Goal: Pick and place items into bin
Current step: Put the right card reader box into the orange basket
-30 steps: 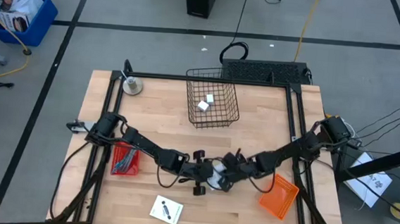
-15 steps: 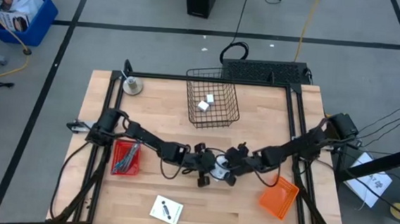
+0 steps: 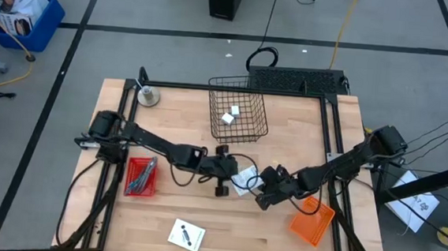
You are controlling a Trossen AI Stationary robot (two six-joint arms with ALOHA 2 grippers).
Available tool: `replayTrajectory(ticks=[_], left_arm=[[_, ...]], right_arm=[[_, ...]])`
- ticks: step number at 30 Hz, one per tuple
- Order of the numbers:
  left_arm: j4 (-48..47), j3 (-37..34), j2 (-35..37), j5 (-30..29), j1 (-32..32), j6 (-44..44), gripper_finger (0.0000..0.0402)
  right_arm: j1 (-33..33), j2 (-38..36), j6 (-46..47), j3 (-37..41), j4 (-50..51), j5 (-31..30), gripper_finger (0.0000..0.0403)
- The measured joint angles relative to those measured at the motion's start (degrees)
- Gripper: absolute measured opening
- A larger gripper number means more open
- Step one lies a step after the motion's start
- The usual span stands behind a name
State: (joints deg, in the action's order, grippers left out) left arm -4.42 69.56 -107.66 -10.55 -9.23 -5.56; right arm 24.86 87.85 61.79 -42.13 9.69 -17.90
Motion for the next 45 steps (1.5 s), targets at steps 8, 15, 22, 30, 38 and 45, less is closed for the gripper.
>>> replayTrajectory(ticks=[8, 15, 22, 30, 38, 45], left_arm=[[-7.5, 0.0, -2.5, 0.7, 4.8, -2.0, 0.0009], [-2.3, 0.0, -8.7, 9.6, 7.2, -4.1, 0.0006], [0.4, 0.0, -9.9, 13.9, 5.5, -8.9, 0.0004], [4.4, 0.0, -10.2, 19.0, 1.0, -11.6, 0.0004], [6.6, -0.1, -10.1, 18.9, -0.7, -11.5, 0.0017], [5.2, -0.1, -10.1, 17.4, -0.8, -11.5, 0.0012]], right_arm=[[-0.3, 5.5, 7.5, -0.2, -2.8, 0.7, 0.0000], [-1.3, 8.3, 8.8, -0.3, -4.4, -1.1, 0.0000], [-1.9, 8.0, 5.5, -0.2, -5.4, -5.9, 0.0000], [-2.3, 8.6, -0.9, 0.2, -11.8, -15.0, 0.0000], [-3.5, 8.1, -6.6, 0.2, -18.7, -13.0, 0.0000], [-2.5, 8.2, -7.9, 0.2, -20.9, -10.7, 0.0000]])
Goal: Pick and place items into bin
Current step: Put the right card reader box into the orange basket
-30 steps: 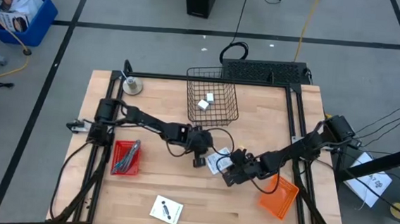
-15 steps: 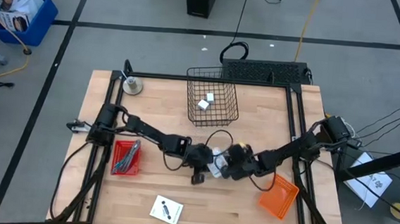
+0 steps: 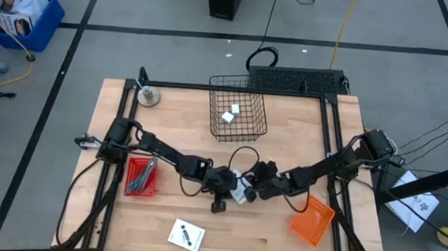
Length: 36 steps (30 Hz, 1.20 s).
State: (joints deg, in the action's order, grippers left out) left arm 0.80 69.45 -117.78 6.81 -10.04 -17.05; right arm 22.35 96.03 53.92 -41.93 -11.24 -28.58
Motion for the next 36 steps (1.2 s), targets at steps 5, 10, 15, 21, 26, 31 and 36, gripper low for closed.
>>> replayTrajectory(ticks=[5, 10, 15, 21, 26, 31, 36], left_arm=[[-1.1, 0.0, 0.0, -0.5, 0.0, 0.0, 0.0008], [-1.1, 0.0, 0.1, -1.5, 0.0, -0.3, 0.0012], [-1.2, 0.0, 0.1, -1.6, 0.0, 0.0, 0.0007], [-1.6, 0.0, 0.1, -1.0, -0.1, 0.4, 0.0017], [1.1, 0.7, 0.4, -6.3, 0.7, 2.4, 0.0017], [0.2, 0.3, 0.2, -6.0, 0.3, 1.3, 0.0004], [0.1, 0.4, 0.2, -6.8, 0.8, 2.0, 0.0019]], right_arm=[[0.2, -0.2, -3.1, -0.1, -4.5, -0.2, 0.0000], [0.5, -0.4, -4.1, -0.4, -6.9, 0.1, 0.0000], [1.1, -0.3, -3.8, -0.4, -7.0, 0.3, 0.0000], [2.5, -0.3, -3.6, -0.4, -9.0, 0.3, 0.0000], [3.4, 0.3, -5.0, -0.5, -12.0, 9.9, 0.0000], [3.0, -0.2, -2.3, -0.6, -7.3, 7.1, 0.0000], [3.6, -0.3, -4.0, -0.2, -5.6, 7.0, 0.0000]])
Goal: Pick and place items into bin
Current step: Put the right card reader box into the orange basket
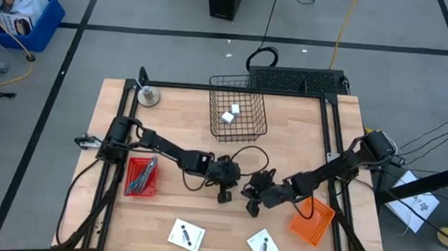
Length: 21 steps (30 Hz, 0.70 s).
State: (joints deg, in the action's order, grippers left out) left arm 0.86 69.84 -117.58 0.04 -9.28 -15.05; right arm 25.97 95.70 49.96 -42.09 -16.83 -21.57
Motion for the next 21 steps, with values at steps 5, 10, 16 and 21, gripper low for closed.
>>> replayTrajectory(ticks=[5, 10, 16, 21], left_arm=[[0.5, -0.1, 0.0, 1.0, -0.2, 0.7, 0.0019], [0.6, -0.1, 0.0, 0.8, -0.1, 1.5, 0.0004], [0.8, -0.1, 0.0, -0.4, -0.2, 2.6, 0.0024], [1.2, -0.2, 0.0, -2.9, 0.1, 2.9, 0.0034]], right_arm=[[0.3, -2.2, -7.4, -0.1, 1.3, 10.8, 0.0000], [0.9, -5.6, -7.8, -0.1, 4.4, 23.1, 0.0000], [4.0, -6.1, -6.0, -0.1, -0.5, 35.0, 0.0000], [5.5, -5.7, -1.8, 0.0, 4.0, 39.4, 0.0000]])
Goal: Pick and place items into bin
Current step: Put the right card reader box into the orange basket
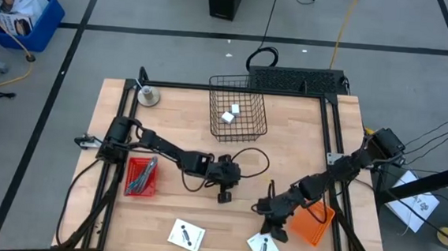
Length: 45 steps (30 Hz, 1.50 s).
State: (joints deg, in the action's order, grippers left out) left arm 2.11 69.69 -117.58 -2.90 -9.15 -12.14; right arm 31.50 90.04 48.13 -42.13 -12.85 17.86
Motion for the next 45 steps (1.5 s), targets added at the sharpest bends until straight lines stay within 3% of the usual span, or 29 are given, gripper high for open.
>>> replayTrajectory(ticks=[4, 16, 24, 30, 42, 45], left_arm=[[0.8, 0.0, 0.0, -0.1, 0.5, -1.4, 0.0035], [1.1, -0.1, 0.0, -0.1, 0.5, -1.9, 0.0035], [0.8, -0.1, 0.0, -0.1, -0.3, -2.9, 0.0035], [1.1, -0.1, 0.0, -0.2, -0.2, -5.2, 0.0035], [1.1, -0.1, 0.0, -4.8, -0.5, -8.2, 0.0035], [1.1, -0.1, 0.0, -5.8, -0.8, -8.2, 0.0035]], right_arm=[[0.2, 0.5, 2.1, 0.0, 3.8, 1.9, 0.0000], [1.9, 10.1, 7.0, -0.6, -3.9, 2.7, 0.0000], [0.8, 12.6, 6.2, -1.0, -0.3, -9.4, 0.0000], [-3.2, 10.5, 3.9, -0.9, 5.9, -22.7, 0.0000], [-8.3, 8.2, 1.5, -0.8, 6.6, -34.1, 0.0000], [-9.7, 8.1, 0.5, -0.8, 5.4, -34.7, 0.0000]])
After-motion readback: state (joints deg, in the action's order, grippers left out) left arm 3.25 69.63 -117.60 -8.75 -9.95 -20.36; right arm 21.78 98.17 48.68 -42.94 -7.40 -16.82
